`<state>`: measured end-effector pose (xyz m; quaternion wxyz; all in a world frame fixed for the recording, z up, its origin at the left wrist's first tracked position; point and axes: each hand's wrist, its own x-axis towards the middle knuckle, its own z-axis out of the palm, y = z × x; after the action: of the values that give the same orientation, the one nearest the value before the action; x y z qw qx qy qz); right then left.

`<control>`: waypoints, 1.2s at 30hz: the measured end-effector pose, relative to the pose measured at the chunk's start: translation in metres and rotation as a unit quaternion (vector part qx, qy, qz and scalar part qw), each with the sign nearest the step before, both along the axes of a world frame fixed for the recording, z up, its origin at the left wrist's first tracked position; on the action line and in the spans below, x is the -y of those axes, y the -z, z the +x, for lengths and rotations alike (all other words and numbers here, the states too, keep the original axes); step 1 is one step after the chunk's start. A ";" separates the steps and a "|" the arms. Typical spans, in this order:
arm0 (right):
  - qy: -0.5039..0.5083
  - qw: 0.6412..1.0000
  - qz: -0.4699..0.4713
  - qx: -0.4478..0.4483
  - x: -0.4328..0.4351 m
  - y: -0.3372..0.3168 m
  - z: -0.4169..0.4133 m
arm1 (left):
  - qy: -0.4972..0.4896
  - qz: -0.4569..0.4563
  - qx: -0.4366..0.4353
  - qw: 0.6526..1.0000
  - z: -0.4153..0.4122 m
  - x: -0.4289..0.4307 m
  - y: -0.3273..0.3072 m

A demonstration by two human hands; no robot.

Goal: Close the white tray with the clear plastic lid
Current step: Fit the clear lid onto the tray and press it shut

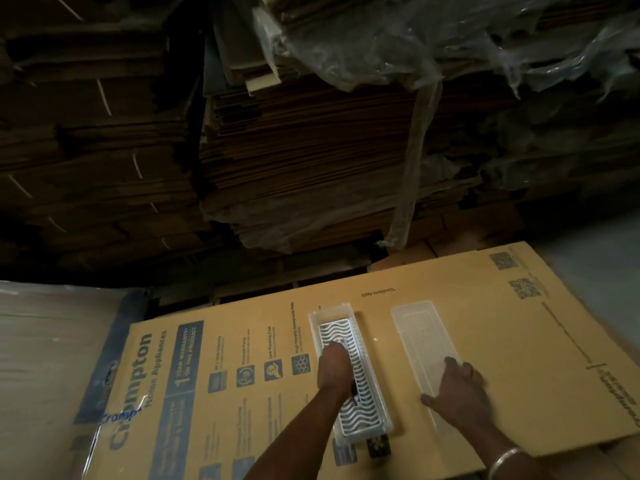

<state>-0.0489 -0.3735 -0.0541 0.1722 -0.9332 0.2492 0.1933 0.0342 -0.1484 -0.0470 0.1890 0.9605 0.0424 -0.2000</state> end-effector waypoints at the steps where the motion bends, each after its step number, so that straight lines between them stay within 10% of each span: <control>1: 0.002 1.000 -0.001 0.002 0.000 -0.001 0.001 | 0.004 0.001 0.004 1.000 0.001 -0.002 -0.003; 14: -0.059 0.996 0.044 0.045 -0.047 -0.046 0.011 | -0.013 -0.058 0.080 0.995 0.012 -0.070 -0.027; 36: -0.145 0.989 0.022 -0.023 -0.159 -0.047 -0.001 | -0.089 -0.130 -0.037 0.987 -0.006 -0.072 -0.020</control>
<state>-0.0499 -0.2149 -0.0073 0.1570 -0.9508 0.1106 0.2431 0.0278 -0.0760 -0.0274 0.3274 0.9122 0.1080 -0.2216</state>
